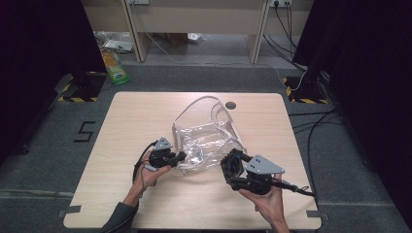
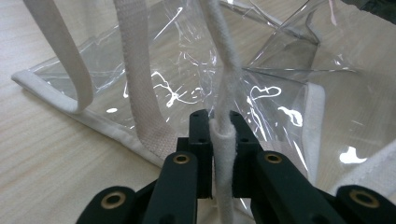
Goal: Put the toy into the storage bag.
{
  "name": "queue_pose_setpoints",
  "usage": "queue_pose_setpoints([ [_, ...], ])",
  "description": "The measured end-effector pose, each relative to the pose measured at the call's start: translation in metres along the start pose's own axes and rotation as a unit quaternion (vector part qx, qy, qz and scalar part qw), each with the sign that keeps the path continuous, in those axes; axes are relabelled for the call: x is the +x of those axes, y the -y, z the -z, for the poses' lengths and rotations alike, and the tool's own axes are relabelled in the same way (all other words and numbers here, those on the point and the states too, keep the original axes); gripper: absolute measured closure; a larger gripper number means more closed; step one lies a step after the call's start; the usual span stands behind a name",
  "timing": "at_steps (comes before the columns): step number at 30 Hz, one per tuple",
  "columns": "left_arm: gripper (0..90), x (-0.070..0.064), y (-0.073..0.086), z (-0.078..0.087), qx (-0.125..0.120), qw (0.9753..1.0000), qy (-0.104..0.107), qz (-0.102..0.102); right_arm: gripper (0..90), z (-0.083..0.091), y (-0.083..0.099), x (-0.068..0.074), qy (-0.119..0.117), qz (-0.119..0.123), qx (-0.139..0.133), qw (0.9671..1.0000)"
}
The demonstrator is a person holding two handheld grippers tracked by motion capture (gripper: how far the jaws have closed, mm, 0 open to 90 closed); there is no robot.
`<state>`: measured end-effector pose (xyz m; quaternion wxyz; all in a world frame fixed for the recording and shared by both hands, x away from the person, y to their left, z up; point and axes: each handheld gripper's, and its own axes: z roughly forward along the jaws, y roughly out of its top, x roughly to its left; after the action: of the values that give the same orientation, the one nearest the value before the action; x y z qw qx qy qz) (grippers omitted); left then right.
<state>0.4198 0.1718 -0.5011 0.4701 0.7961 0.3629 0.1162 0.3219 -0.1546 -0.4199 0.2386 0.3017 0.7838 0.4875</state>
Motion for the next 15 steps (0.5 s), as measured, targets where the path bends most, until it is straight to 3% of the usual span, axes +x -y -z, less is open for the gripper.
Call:
queue_pose_setpoints([
  [10, 83.7, 0.0, 0.0, -0.001, -0.002, 1.0, -0.002, -0.002, 25.9, 0.003, -0.025, 0.003, -0.018, 0.004, -0.022, 0.9996],
  [11, 83.7, -0.002, 0.0, 0.0, 0.002, 0.9999, -0.003, 0.011, 25.9, 0.003, -0.028, 0.004, -0.02, 0.007, -0.022, 0.9995],
  [15, 83.7, 0.0, 0.0, 0.0, 0.0, 1.0, -0.003, -0.002, 26.0, 0.001, -0.04, 0.008, -0.035, 0.013, -0.028, 0.9989],
])
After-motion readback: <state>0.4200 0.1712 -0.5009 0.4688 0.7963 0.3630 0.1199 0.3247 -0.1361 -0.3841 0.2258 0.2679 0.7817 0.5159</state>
